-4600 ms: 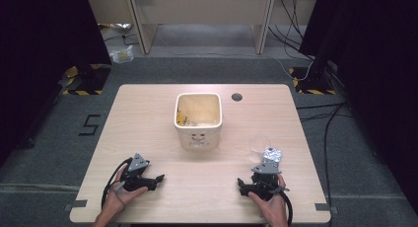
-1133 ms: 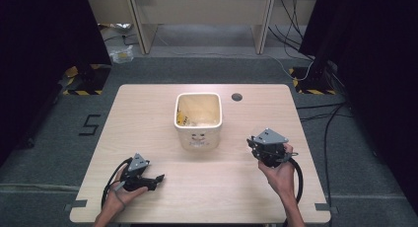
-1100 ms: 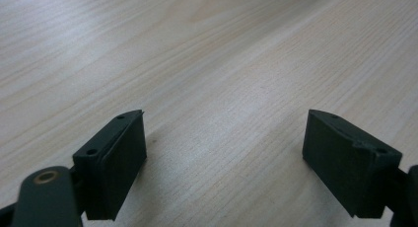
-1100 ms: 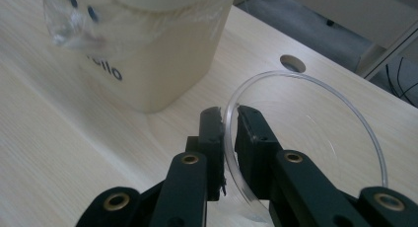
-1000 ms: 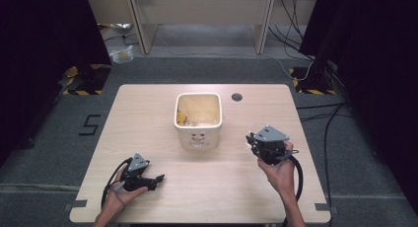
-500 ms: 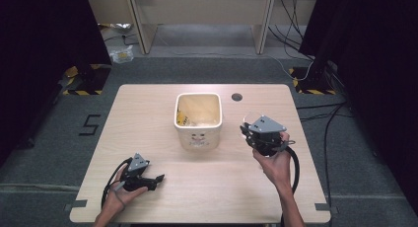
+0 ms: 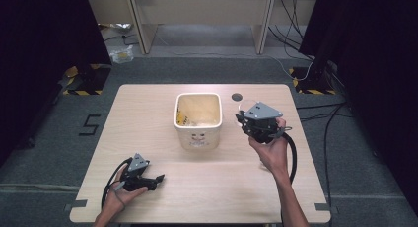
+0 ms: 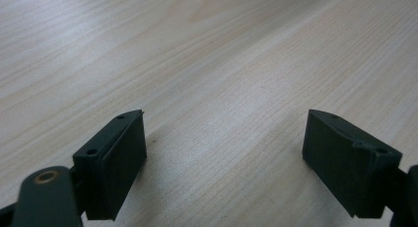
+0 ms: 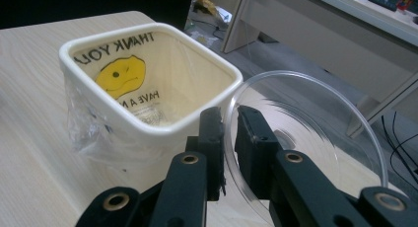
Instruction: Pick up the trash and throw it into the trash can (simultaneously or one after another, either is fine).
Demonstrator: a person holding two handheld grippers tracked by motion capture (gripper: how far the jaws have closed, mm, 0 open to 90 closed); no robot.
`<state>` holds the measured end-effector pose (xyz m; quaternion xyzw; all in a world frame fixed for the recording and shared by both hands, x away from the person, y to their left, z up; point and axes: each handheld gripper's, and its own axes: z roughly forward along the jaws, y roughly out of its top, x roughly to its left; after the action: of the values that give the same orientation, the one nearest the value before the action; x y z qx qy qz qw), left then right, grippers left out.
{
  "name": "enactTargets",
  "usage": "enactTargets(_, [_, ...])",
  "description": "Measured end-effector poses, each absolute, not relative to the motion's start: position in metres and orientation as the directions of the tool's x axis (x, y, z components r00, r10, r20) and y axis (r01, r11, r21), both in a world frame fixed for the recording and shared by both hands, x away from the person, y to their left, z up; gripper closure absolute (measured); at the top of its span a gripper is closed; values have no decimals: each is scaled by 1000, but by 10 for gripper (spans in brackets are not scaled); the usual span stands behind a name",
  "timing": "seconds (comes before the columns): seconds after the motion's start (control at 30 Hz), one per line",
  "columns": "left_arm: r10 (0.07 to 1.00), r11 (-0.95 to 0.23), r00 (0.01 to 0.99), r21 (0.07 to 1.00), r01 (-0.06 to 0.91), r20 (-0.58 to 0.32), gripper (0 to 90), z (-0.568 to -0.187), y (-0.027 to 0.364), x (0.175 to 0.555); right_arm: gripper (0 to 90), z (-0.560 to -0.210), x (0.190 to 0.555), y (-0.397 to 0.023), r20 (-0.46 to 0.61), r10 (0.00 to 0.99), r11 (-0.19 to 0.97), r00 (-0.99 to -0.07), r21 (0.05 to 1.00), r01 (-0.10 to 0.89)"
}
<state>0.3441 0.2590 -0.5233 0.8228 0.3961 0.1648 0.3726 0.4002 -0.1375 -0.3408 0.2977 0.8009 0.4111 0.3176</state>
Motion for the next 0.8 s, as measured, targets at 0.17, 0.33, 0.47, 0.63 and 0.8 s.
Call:
enactTargets(0.17, [775,-408,632,744,529,-24,158,-523,259,344,810,-333,406,-130,-276,731,492,-624,847,202])
enactTargets(0.33, [775,-409,632,744,528,-23,159,-523,259,344,809,-321,412,-119,-292,718,499,-631,849,174])
enactTargets(0.47, [775,-409,632,744,528,-23,159,-523,259,344,809,-314,416,-111,-307,707,509,-637,847,156])
enactTargets(0.63, [775,-408,631,745,529,-24,158,-523,259,344,809,-305,420,-99,-330,693,522,-640,843,130])
enactTargets(0.8, [775,-407,631,745,529,-25,159,-523,259,344,809,-299,428,-82,-345,673,538,-655,835,113])
